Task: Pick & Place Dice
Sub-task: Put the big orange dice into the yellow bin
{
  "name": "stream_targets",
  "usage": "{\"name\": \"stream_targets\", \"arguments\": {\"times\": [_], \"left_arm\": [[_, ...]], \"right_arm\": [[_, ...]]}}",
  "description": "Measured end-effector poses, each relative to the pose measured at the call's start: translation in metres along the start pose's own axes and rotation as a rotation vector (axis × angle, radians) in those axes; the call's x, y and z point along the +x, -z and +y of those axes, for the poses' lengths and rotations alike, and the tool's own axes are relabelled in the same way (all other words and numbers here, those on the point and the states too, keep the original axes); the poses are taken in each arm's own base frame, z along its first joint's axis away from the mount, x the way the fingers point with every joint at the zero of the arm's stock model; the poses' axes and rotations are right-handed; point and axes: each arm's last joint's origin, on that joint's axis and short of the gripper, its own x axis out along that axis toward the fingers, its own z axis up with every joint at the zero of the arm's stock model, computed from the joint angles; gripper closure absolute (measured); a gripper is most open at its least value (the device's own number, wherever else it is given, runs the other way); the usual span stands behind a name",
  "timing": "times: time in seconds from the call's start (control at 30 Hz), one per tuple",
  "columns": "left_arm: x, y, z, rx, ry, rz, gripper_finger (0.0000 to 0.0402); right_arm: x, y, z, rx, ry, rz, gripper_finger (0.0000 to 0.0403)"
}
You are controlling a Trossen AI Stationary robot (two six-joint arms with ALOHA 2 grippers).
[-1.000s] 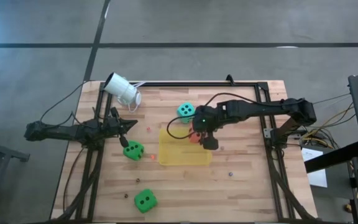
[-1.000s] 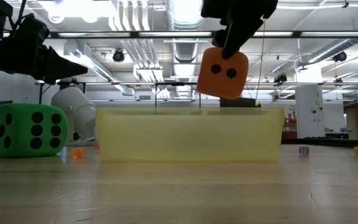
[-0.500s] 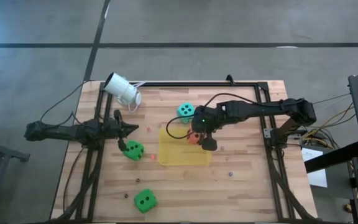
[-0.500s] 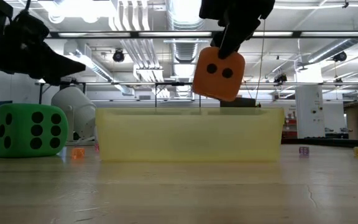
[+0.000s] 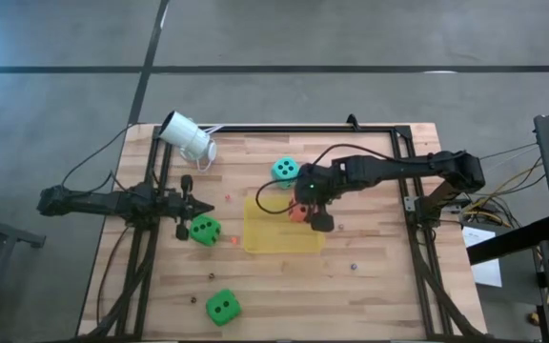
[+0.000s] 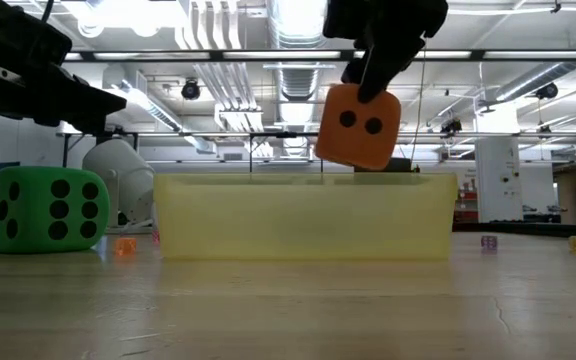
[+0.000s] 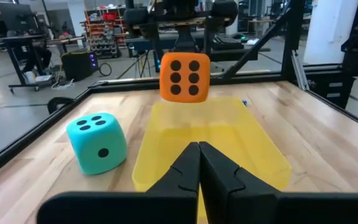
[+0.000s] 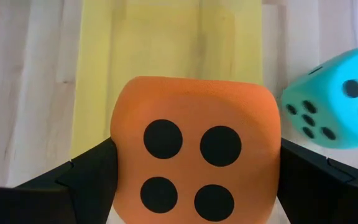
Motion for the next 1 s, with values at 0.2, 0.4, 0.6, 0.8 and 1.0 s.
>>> {"name": "stream_targets", "arguments": {"times": [0.2,0.4,0.6,0.8,1.0], "left_arm": [[0.0,0.0,0.0,0.0,-0.001,0.0,0.0394],[0.0,0.0,0.0,0.0,-0.003,0.0,0.0394],[0.0,0.0,0.0,-0.001,-0.003,0.0,0.0394],[0.0,0.0,0.0,-0.001,-0.004,0.0,0.0394],[0.0,0.0,0.0,-0.002,-0.003,0.0,0.0394]], "right_arm": [[0.007,0.007,0.0,0.008,-0.022,0.023,0.006],[0.026,0.013,-0.001,0.035,-0.021,0.079,0.006],[0.043,0.015,-0.003,0.039,-0.02,0.131,0.006],[0.047,0.016,-0.004,0.025,0.026,0.144,0.006],[0.047,0.016,-0.005,0.024,0.048,0.145,0.006]]}}
